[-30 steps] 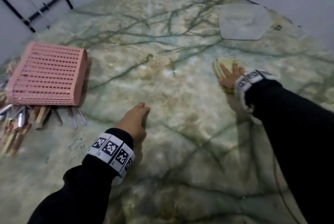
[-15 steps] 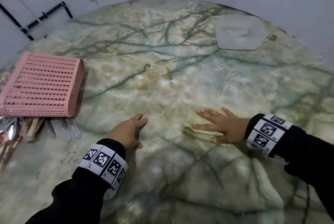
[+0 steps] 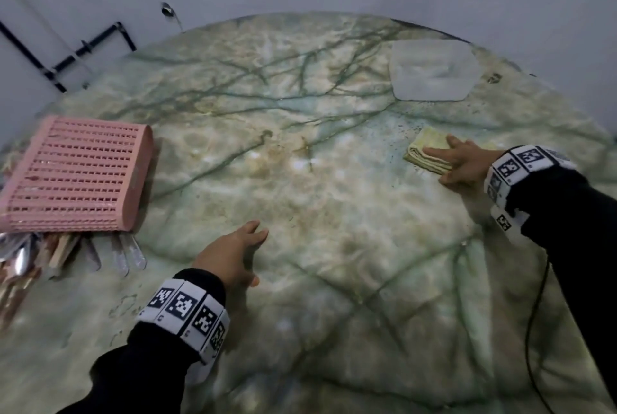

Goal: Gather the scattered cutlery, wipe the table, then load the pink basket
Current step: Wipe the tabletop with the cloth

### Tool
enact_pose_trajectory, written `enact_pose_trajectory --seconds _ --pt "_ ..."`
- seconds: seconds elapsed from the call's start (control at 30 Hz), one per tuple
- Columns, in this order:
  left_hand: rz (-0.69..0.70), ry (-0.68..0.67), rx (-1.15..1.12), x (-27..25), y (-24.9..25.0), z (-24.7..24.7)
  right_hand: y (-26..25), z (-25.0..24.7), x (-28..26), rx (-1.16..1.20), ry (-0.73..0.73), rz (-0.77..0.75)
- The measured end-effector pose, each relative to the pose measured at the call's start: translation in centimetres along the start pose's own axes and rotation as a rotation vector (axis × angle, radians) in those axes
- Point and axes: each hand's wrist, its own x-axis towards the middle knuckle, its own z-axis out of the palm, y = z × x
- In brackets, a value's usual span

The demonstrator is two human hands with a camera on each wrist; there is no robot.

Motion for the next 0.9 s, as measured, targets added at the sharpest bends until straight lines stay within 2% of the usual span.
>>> enact_pose_trajectory --seconds 0.07,0.3,0.5,0.67,0.83,0.9 --pt "-0.002 -0.003 0.005 0.0 0.1 0.0 -0.3 0.5 -0.4 0.028 0.004 0.014" --pt "-0.011 0.008 -0.023 -0.2 0.1 0.1 -0.9 3.7 -1.4 -0.19 0.226 0.083" --pt "0.004 0.076 -0.07 -1.1 0.0 0.7 -5.2 5.9 -6.0 -0.187 0.293 0.086" --pt "0.015 0.158 -0.121 -3.9 0.0 3.1 -10.4 8.0 -11.2 -0.135 0.18 -0.039" --pt "-0.011 0.223 -0.54 -10.0 -1.2 6.3 -16.0 11.5 -16.7 -0.078 0.125 -0.257" --pt "-0.031 0.244 -0.53 -12.1 -2.4 6.9 -18.3 13.3 -18.5 -0.046 0.117 -0.337"
